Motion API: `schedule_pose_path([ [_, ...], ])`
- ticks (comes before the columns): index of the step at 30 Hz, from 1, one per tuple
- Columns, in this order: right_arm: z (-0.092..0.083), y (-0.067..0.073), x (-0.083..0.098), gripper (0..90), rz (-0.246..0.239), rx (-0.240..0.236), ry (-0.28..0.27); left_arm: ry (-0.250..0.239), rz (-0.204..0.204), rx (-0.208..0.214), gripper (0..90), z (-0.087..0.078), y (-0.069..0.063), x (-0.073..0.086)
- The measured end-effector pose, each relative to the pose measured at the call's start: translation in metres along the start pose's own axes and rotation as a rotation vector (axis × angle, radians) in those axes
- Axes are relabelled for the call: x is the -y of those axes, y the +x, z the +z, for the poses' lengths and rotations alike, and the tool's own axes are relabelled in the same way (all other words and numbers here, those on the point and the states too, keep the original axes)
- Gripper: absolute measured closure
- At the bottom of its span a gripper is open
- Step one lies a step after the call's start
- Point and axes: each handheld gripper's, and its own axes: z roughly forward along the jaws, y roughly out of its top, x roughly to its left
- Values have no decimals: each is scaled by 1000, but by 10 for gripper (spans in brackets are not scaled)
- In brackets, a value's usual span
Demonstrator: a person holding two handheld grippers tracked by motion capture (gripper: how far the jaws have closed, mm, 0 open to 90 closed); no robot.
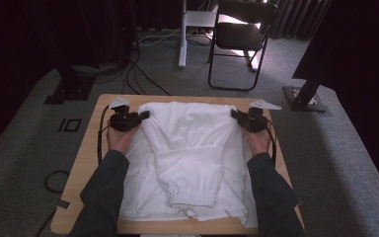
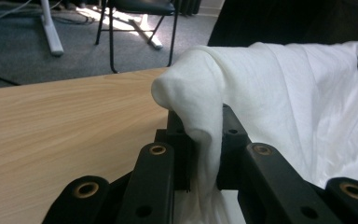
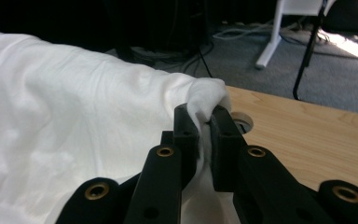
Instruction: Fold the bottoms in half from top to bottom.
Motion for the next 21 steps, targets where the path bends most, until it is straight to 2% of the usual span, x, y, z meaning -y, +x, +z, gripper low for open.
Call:
schedule_pose_path([
  [2,-17,6,6,832,-20,-28,-20,-15,18,22,801,-15,-7,7],
  [8,-47,20,25,830,-64,-65,-29,-16,70,50,801,-44,-23,26],
  [12,-60,27,37,828,-71,-80,-36,-21,69,67,801,-55,-29,38],
  [13,-64,29,41,829,-74,-82,-36,-24,68,77,801,-62,-34,48],
  [17,-82,42,59,826,-96,-84,-24,-9,60,86,800,-75,-44,65],
  [18,-82,42,59,826,-96,-84,-24,-9,60,86,799,-75,-44,65],
  [21,-95,50,75,824,-110,-87,-10,4,59,102,796,-87,-53,81],
])
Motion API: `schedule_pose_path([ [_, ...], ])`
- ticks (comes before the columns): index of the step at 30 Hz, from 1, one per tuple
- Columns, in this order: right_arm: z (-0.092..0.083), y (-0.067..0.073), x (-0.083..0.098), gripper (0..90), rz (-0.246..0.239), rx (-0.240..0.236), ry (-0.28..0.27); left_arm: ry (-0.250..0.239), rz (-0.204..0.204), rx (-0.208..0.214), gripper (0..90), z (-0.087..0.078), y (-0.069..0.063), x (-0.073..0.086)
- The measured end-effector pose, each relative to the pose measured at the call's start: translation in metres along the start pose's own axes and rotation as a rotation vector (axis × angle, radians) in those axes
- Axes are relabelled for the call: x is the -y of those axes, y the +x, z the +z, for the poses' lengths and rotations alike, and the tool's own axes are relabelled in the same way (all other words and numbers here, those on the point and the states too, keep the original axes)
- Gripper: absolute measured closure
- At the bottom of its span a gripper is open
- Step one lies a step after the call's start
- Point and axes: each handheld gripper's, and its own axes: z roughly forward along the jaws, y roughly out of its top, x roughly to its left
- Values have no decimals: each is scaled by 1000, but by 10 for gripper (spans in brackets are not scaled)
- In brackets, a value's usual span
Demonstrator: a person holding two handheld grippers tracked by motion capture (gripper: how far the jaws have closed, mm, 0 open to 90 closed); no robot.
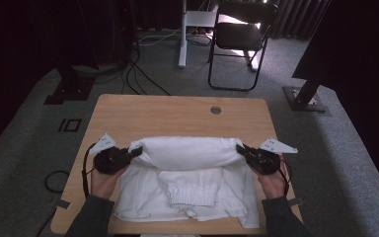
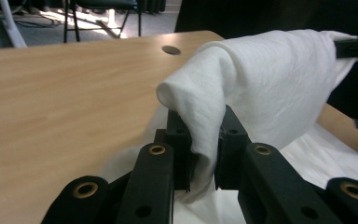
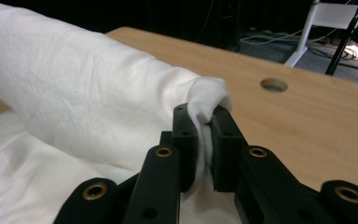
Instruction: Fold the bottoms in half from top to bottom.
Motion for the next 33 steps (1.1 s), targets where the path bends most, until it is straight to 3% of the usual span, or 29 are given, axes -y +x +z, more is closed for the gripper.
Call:
schedule_pose_path([
  [5,-13,11,27,822,11,-16,41,40,-18,21,794,-10,-16,32],
  [9,-17,17,57,822,49,-31,99,144,-37,32,795,-5,-25,70],
  [12,-16,19,78,821,77,-47,161,218,-50,33,796,3,-27,87],
  [15,-10,22,94,819,89,-64,228,289,-39,-1,797,15,-28,96],
  [19,5,29,101,817,47,-41,304,340,-28,-29,800,32,-25,100],
  [26,30,20,92,818,16,3,322,297,-102,-49,802,46,-7,94],
  [29,43,15,87,817,20,21,323,256,-164,-50,801,52,5,93],
  [33,56,9,81,814,29,37,318,235,-188,-64,802,56,13,91],
])
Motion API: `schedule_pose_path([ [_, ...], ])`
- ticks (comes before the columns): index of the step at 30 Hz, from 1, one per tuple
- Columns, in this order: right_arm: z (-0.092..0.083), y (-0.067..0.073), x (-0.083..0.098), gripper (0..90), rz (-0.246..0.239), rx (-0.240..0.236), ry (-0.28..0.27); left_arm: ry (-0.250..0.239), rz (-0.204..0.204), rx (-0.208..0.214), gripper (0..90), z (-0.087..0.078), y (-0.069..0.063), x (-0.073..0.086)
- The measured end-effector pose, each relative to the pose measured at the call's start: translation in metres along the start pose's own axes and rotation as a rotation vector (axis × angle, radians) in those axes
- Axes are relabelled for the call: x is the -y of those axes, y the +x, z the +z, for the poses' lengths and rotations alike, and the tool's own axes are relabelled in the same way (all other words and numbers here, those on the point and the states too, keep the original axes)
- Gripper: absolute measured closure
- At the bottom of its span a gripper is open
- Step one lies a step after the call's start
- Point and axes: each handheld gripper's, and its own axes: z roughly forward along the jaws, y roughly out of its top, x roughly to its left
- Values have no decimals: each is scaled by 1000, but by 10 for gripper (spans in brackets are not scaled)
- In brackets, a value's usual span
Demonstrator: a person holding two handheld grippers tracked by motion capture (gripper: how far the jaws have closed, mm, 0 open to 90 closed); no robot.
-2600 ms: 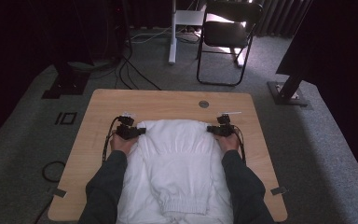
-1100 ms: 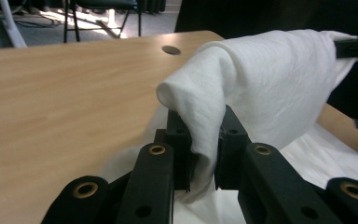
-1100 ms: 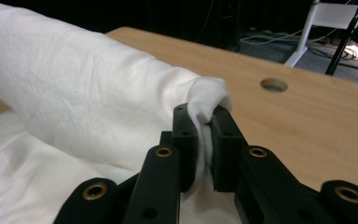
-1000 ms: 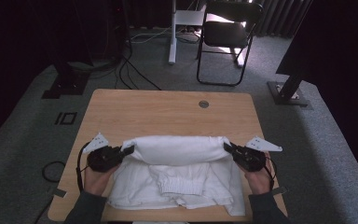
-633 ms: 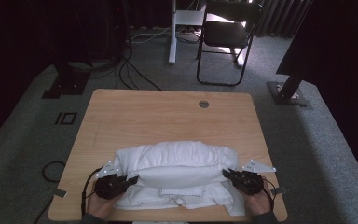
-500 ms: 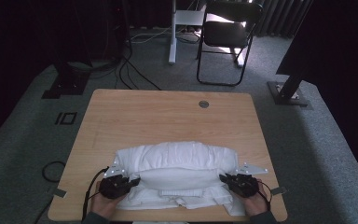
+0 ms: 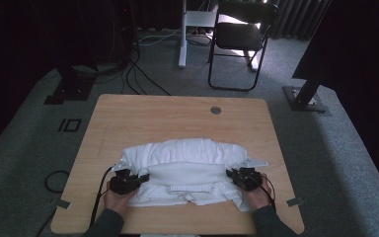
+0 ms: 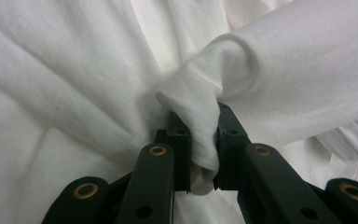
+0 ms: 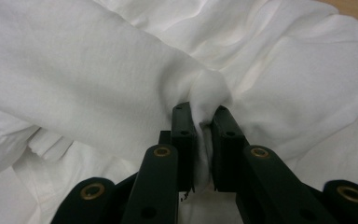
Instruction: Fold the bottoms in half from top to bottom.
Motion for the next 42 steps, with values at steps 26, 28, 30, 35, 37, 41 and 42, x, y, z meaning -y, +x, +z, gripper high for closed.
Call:
schedule_pose_path([
  [26,-27,-1,-50,449,61,63,-199,-196,117,-191,520,-37,-21,-91],
  [28,-27,3,-64,450,44,66,-219,-200,139,-178,532,-31,-28,-105],
  [30,-25,5,-70,449,35,72,-221,-188,151,-172,535,-25,-32,-112],
  [35,13,19,-88,465,4,58,-110,-26,220,-125,548,31,-53,-118],
  [37,17,21,-86,468,-2,56,-87,3,217,-117,548,38,-54,-110],
  [41,15,33,-57,486,-25,47,-37,45,209,-87,563,37,-56,-74],
  [42,12,35,-50,489,-26,46,-34,48,206,-81,566,35,-57,-67],
])
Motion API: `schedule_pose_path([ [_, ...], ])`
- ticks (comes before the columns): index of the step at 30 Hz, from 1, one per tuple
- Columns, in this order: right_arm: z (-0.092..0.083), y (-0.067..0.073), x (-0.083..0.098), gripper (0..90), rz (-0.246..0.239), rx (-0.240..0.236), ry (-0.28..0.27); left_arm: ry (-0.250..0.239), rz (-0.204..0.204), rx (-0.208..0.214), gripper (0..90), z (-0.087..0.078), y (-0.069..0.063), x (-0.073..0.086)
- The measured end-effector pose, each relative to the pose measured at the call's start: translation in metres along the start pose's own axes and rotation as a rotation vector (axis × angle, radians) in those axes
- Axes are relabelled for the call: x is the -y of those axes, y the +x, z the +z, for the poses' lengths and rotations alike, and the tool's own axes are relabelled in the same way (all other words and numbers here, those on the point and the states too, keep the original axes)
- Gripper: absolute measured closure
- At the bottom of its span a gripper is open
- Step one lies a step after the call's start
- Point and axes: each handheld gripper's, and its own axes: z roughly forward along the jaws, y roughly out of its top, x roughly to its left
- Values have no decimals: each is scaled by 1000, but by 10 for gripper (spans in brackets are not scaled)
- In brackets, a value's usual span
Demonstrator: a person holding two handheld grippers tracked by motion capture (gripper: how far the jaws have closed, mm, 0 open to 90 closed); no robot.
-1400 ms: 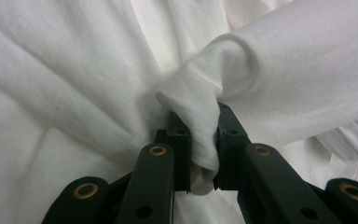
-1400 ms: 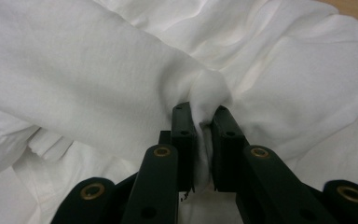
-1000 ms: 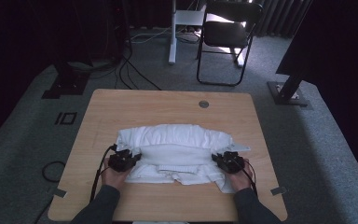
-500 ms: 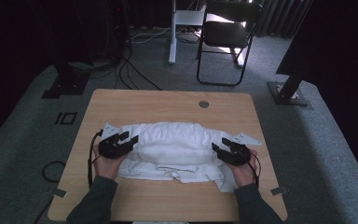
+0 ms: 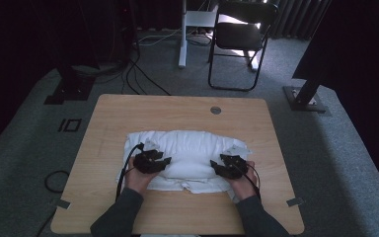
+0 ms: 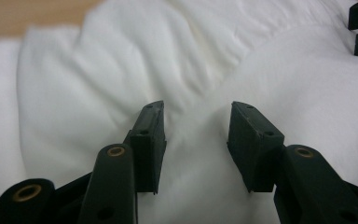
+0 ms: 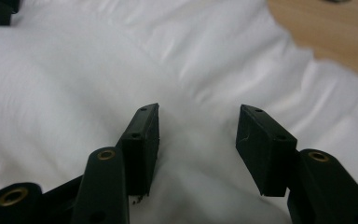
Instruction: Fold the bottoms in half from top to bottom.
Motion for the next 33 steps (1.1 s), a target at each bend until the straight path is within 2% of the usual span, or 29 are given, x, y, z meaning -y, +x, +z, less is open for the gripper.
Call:
schedule_pose_path([
  [3,-10,3,19,496,12,8,-4,-1,26,-23,564,-9,-5,19],
  [6,-13,4,39,505,13,17,24,32,37,-44,562,-8,-5,34],
  [9,-7,4,50,508,2,15,56,35,23,-28,562,-3,-1,42],
  [11,-6,4,49,516,0,18,57,23,26,-24,564,-2,1,44],
  [13,-3,4,48,517,-20,29,59,13,6,-23,564,-5,4,46],
  [16,-3,5,48,517,-23,31,60,-1,-16,-25,552,-10,9,47],
  [17,-3,3,48,519,-17,24,59,-27,-42,-54,541,-18,16,49],
  [19,-2,2,48,521,-13,21,57,-42,-73,-131,521,-25,25,48],
  [20,-2,1,48,521,-11,21,56,-42,-73,-131,508,-25,25,48],
  [21,-2,1,47,521,-13,23,55,-42,-98,-193,496,-31,34,47],
  [22,-2,1,47,521,-15,24,55,-46,-109,-210,479,-33,39,47],
  [25,-2,0,47,520,-15,20,55,-61,-145,-233,437,-36,51,44],
  [27,-1,0,47,519,-13,19,53,-66,-172,-225,401,-36,57,43],
  [30,-1,0,48,519,-12,17,51,-59,-175,-238,369,-34,61,41],
  [33,-1,-1,48,518,-13,16,50,-51,-205,-251,331,-31,69,36],
])
